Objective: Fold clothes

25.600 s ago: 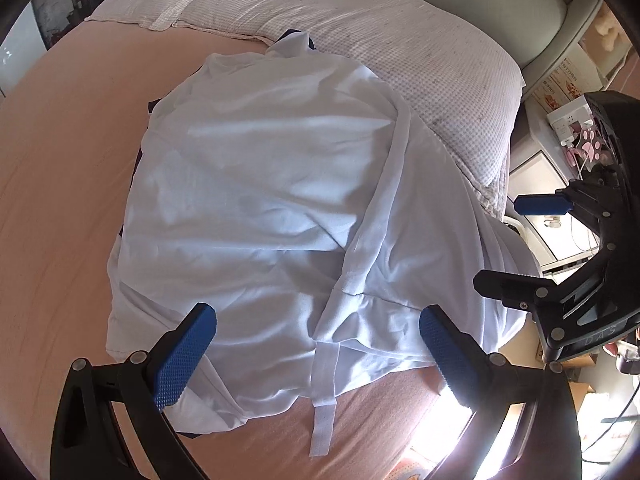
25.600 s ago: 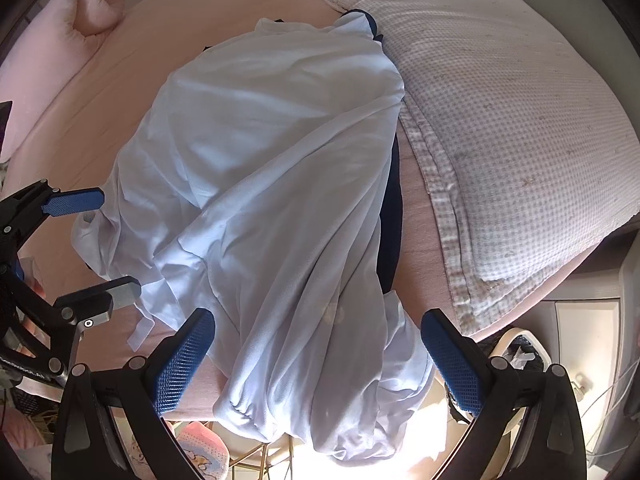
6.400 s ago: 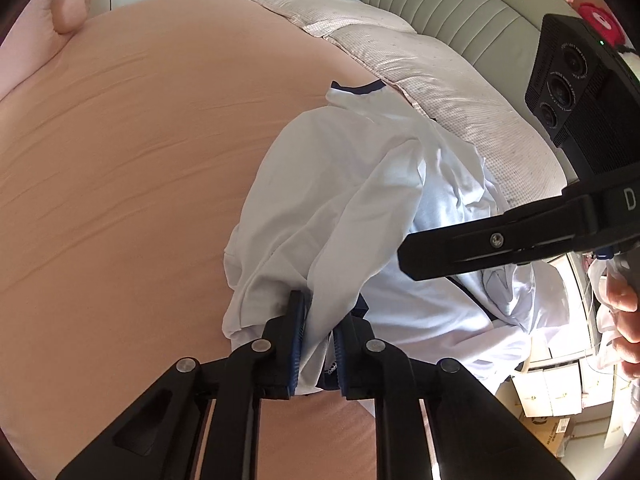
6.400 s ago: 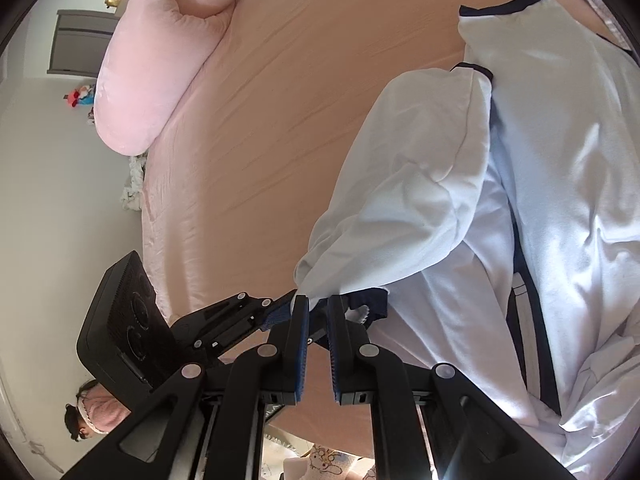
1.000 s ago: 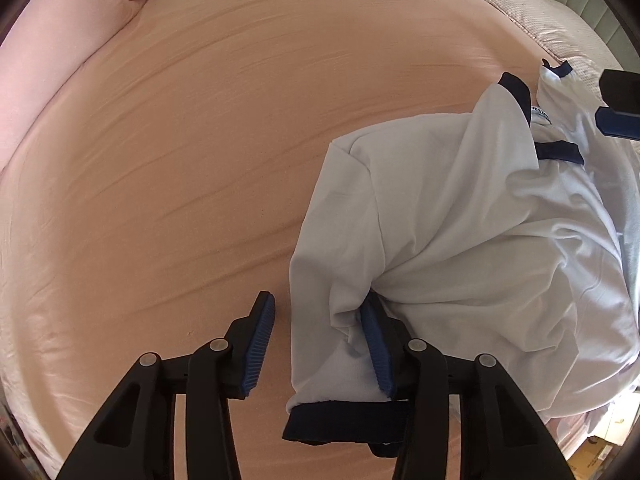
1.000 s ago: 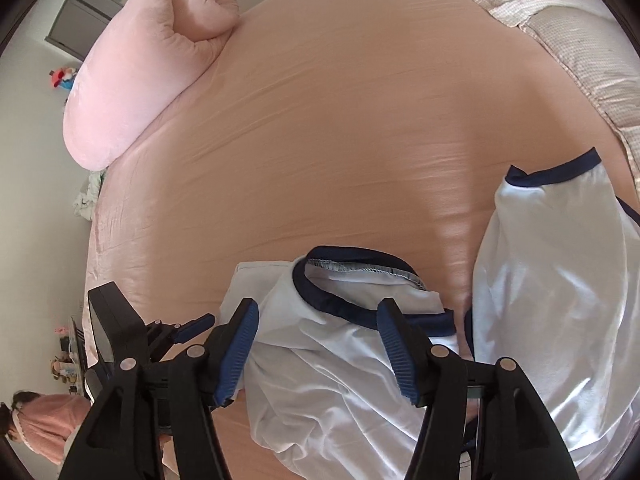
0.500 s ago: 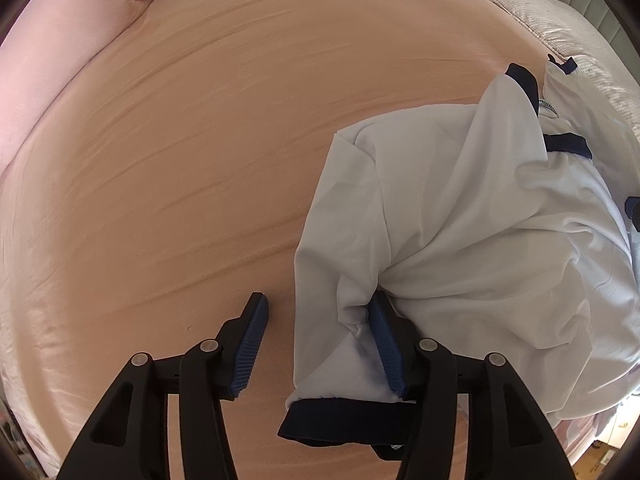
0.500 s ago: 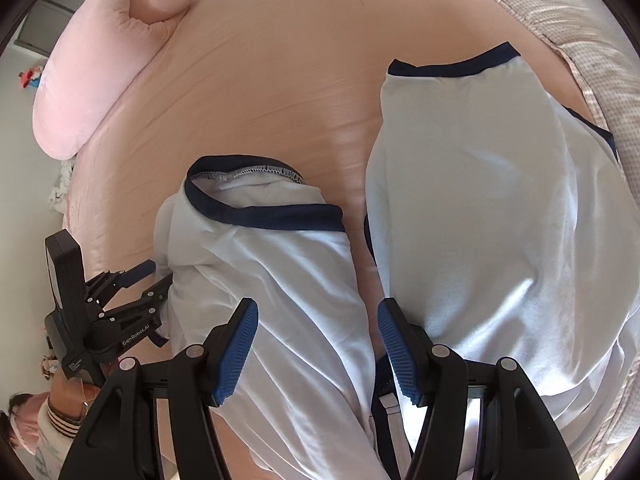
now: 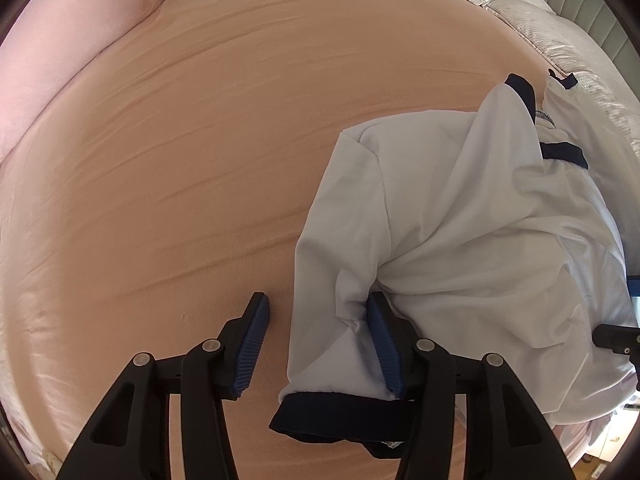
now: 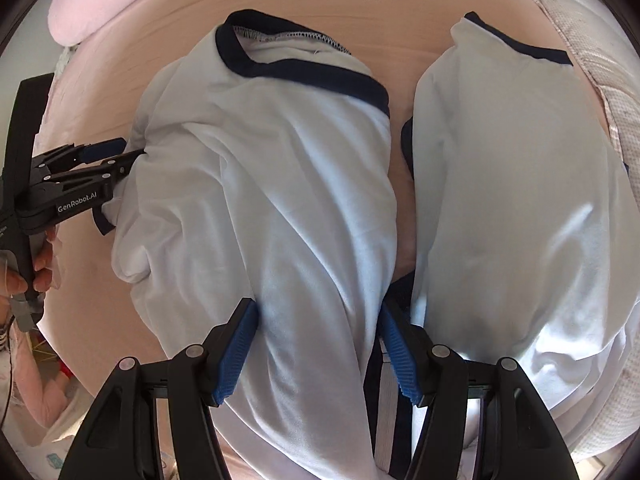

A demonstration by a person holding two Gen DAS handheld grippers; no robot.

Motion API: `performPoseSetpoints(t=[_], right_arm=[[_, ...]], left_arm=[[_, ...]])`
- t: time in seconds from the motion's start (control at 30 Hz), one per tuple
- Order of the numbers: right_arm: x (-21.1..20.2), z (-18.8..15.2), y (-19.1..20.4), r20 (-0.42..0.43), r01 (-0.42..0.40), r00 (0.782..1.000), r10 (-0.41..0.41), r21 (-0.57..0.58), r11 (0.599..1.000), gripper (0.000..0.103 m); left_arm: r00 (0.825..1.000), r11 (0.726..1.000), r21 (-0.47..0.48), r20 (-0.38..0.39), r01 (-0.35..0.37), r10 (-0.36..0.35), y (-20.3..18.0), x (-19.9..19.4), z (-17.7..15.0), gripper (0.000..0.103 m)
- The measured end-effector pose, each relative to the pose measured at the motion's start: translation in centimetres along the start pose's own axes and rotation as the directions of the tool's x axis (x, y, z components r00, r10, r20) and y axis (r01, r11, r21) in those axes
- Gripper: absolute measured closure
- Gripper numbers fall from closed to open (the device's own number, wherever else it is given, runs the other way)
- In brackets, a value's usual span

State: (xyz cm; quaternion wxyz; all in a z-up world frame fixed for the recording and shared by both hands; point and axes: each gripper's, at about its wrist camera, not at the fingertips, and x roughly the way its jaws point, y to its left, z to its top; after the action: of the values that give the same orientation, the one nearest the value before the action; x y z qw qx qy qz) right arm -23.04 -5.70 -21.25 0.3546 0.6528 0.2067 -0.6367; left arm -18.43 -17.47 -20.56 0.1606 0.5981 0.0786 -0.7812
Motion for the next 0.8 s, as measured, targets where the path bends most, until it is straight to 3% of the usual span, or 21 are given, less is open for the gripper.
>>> performPoseSetpoints(t=[0.1, 0.13, 0.2, 0.27, 0.33, 0.4, 0.57, 0.7, 0.8], right_arm=[[0.0, -0.3, -0.5, 0.012, -0.020, 1.000, 0.019, 0.022, 1.000, 0.041], [-0.1, -0.3, -0.6, 0.011, -0.029, 1.000, 0.028, 0.018, 0.999, 0.041], [-0.3, -0.5, -0.3, 0.002, -0.030, 1.000, 0.030, -0.003, 1.000, 0.041], [-0.5, -0.6, 0.2, -0.003, -0.006, 1.000, 0.006, -0.028, 1.000, 0.046], [-0.6, -0.6, 0.4, -0.008, -0.003, 1.000, 0.003, -0.030, 1.000, 0.064], [-0.8, -0.6, 0.5, -0.013, 0.000, 1.000, -0.001, -0.031, 1.000, 0.073], [-1.2, -0.6, 0.9, -0.026, 0.008, 1.000, -0.009, -0.034, 0.999, 0.079], [-1.3, -0.5, 0.8, -0.051, -0.090, 0.995, 0.091, 0.016, 0.996, 0.079], [-1.2, -0.3, 1.5, -0.073, -0.138, 0.988, 0.139, 0.020, 0.990, 0.079]], left_arm=[[1.000, 1.000, -0.006, -0.015, 0.009, -0.009, 1.1, -0.2, -0.2, 0.057], [1.000, 1.000, -0.006, -0.024, 0.013, -0.013, 1.1, -0.3, -0.3, 0.063], [0.999, 1.000, 0.012, -0.039, 0.028, -0.027, 0.3, -0.8, -0.8, 0.087], [0.999, 0.998, 0.062, -0.040, 0.021, -0.018, -1.0, -1.1, -1.4, 0.093], [1.000, 0.994, 0.108, -0.014, -0.014, 0.016, -2.1, -1.5, -2.2, 0.094], [0.999, 0.991, 0.130, 0.003, -0.033, 0.033, -2.7, -1.7, -2.7, 0.095], [0.999, 0.997, 0.072, -0.026, 0.029, -0.028, -1.2, -2.1, -3.2, 0.095], [0.999, 0.999, 0.043, -0.027, -0.027, 0.028, 0.5, -2.0, -3.2, 0.094], [0.998, 0.999, 0.031, -0.068, -0.009, 0.011, 1.7, -1.8, -3.3, 0.094]])
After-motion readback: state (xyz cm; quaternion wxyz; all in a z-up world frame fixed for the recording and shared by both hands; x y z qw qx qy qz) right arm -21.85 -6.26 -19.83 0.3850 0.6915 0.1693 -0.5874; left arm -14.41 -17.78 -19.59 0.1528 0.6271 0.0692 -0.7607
